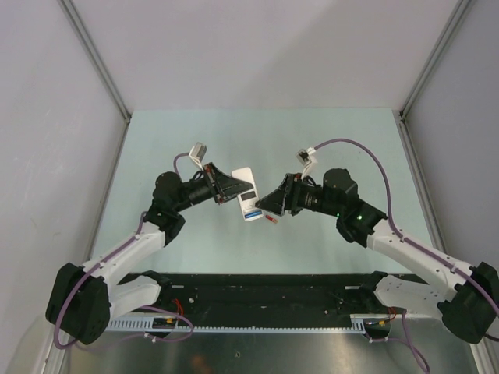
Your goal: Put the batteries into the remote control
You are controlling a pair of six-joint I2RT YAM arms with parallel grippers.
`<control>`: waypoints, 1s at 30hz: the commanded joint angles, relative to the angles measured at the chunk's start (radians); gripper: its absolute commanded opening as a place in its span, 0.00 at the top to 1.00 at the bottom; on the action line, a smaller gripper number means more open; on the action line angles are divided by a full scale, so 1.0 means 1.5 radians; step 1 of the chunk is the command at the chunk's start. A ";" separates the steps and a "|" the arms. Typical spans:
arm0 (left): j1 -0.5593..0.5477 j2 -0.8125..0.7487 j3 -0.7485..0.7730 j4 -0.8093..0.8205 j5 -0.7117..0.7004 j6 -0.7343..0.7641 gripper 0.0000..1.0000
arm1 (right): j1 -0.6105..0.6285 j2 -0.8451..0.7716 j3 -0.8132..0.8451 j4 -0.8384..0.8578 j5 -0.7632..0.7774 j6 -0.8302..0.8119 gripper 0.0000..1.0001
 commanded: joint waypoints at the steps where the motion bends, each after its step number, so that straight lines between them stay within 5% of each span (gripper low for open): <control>1: -0.006 -0.018 0.006 0.039 0.005 -0.002 1.00 | -0.002 0.025 0.002 0.060 -0.026 0.009 0.35; 13: -0.012 0.002 0.011 0.045 0.017 0.001 0.98 | -0.002 0.054 0.004 0.111 -0.058 0.031 0.70; 22: -0.012 0.026 0.026 0.051 0.036 -0.003 0.78 | -0.003 0.068 0.004 0.134 -0.096 0.047 1.00; 30: -0.015 0.034 0.035 0.064 0.061 -0.004 0.61 | -0.010 0.069 0.007 0.136 -0.105 0.052 1.00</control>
